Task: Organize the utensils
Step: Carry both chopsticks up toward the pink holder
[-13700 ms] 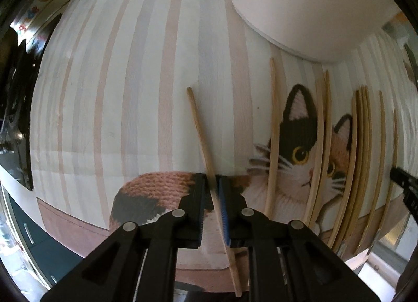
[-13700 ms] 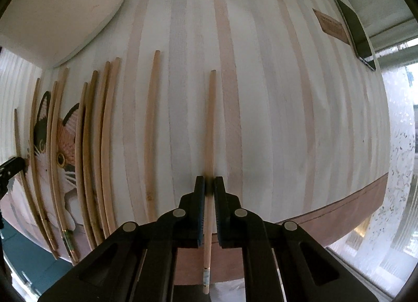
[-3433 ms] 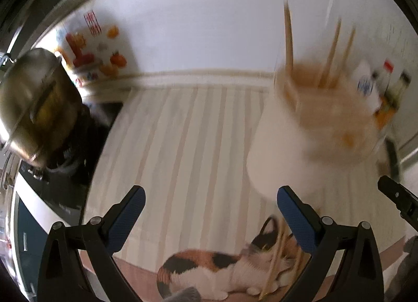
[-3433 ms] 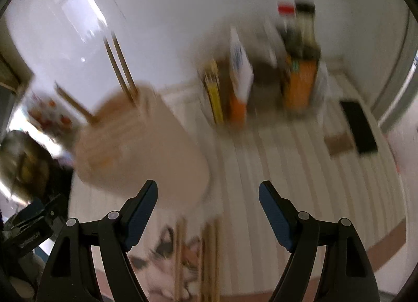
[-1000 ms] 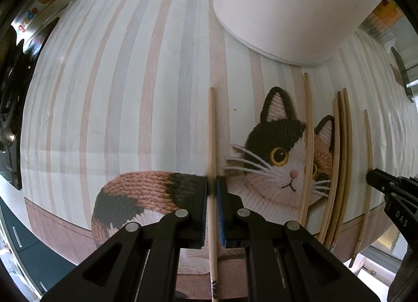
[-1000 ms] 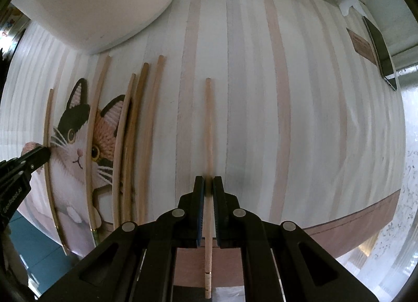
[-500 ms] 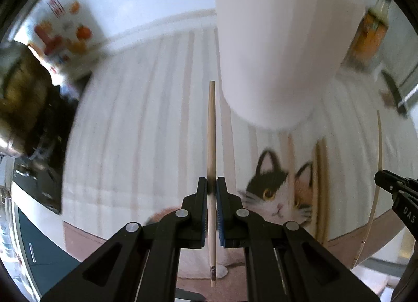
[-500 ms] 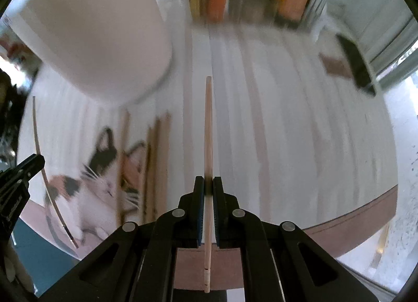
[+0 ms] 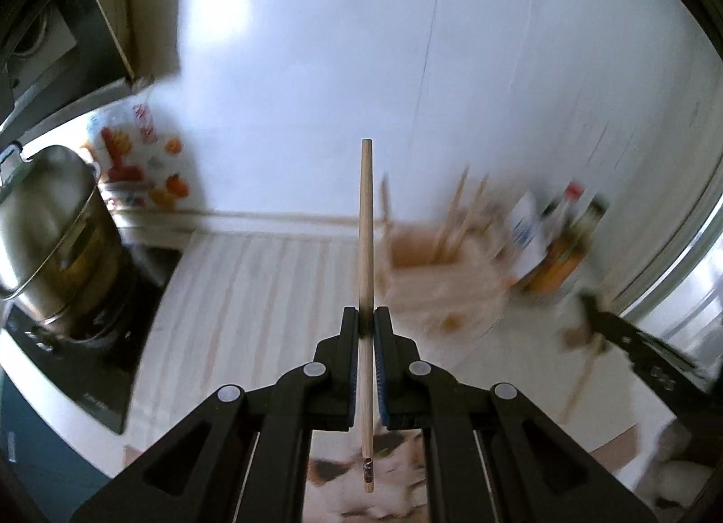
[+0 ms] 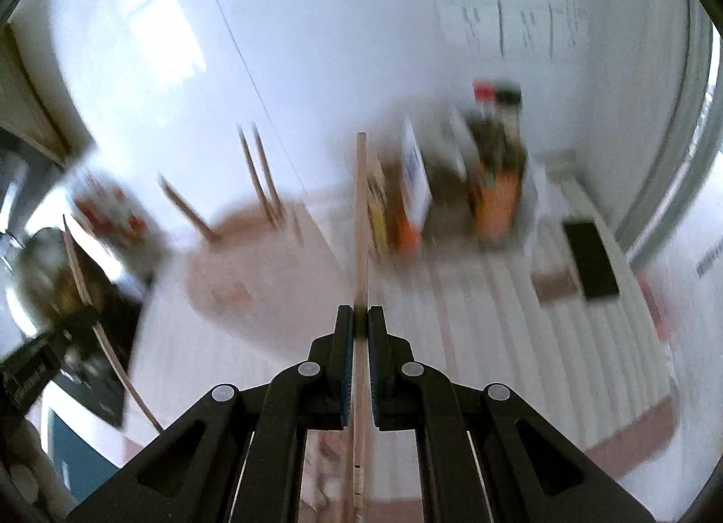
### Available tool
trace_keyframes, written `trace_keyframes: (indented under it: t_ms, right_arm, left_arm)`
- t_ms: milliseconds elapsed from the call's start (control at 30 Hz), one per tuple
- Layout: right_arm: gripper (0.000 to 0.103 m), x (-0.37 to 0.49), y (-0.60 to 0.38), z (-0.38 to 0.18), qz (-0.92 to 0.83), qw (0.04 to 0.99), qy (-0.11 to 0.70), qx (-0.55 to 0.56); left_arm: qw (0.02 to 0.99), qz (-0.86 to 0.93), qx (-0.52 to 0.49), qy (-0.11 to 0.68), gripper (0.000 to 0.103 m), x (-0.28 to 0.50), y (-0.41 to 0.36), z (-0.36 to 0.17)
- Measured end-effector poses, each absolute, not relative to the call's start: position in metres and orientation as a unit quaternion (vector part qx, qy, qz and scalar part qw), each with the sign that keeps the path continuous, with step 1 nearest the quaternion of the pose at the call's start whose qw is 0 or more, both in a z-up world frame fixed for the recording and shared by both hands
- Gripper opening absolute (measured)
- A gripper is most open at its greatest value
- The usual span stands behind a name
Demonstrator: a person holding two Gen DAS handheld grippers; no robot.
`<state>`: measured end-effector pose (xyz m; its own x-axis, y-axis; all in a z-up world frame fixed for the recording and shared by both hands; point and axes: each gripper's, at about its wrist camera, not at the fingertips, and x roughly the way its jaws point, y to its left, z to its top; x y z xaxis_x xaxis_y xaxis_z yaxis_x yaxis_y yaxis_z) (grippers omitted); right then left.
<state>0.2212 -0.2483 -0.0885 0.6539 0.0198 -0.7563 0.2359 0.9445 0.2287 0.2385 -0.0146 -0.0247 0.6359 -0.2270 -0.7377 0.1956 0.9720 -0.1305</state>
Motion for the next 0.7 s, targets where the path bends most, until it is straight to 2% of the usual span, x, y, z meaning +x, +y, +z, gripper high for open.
trace_keyframes:
  t_ms: [167, 300, 467, 700]
  right_arm:
    - [0.006, 0.26, -0.255, -0.028, -0.04, 0.922, 0.343, 0.176]
    - [0.006, 0.297, -0.256, -0.008, -0.034, 0.931, 0.309, 0.189]
    - [0.006, 0.354, -0.254, -0.012, -0.024, 0.934, 0.289, 0.209]
    - [0.006, 0.399, -0.243, -0.045, -0.02, 0.934, 0.29, 0.208]
  left_arm:
    - [0.915, -0.138, -0.046, 0.375, 0.004, 0.259, -0.018, 0.023]
    - [0.924, -0.135, -0.044, 0.355, 0.004, 0.286, -0.029, 0.045]
    - [0.926, -0.129, -0.047, 0.351, 0.004, 0.337, -0.046, 0.045]
    - [0.922, -0.122, -0.045, 0.364, 0.004, 0.39, -0.068, 0.009]
